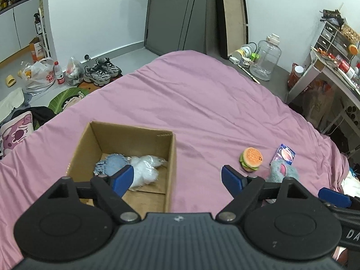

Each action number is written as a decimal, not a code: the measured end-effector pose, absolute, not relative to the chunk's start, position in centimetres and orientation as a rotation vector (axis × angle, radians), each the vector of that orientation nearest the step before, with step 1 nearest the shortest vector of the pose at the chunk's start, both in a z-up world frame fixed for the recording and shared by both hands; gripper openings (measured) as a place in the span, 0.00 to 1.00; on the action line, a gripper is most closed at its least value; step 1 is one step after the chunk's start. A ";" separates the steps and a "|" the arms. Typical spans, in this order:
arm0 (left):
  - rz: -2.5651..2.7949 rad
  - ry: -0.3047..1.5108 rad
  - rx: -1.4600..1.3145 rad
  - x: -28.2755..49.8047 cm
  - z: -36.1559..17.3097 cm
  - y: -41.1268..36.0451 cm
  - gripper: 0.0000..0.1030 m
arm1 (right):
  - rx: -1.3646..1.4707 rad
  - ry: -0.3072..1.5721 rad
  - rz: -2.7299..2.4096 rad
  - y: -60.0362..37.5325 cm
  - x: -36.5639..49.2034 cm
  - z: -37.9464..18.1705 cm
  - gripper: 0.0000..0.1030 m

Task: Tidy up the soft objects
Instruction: 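Grasp the black-and-white plush with the left gripper while the right grasps the white tissue pack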

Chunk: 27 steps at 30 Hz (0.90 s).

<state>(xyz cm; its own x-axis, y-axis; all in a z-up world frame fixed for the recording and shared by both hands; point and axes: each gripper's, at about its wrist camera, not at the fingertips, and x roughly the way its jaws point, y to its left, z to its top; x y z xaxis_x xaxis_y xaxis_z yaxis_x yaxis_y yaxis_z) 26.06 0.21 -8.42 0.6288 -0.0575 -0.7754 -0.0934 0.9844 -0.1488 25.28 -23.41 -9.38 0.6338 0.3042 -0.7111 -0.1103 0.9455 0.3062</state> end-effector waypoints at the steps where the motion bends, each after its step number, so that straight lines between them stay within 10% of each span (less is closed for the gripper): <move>1: 0.023 0.896 -0.176 26.0 -8.4 -0.3 0.81 | 0.262 0.859 0.244 -24.0 25.4 -9.5 0.97; 27: 0.054 1.058 -0.107 26.9 -15.1 -11.3 0.81 | 0.480 0.956 0.201 -35.4 29.3 -16.6 0.99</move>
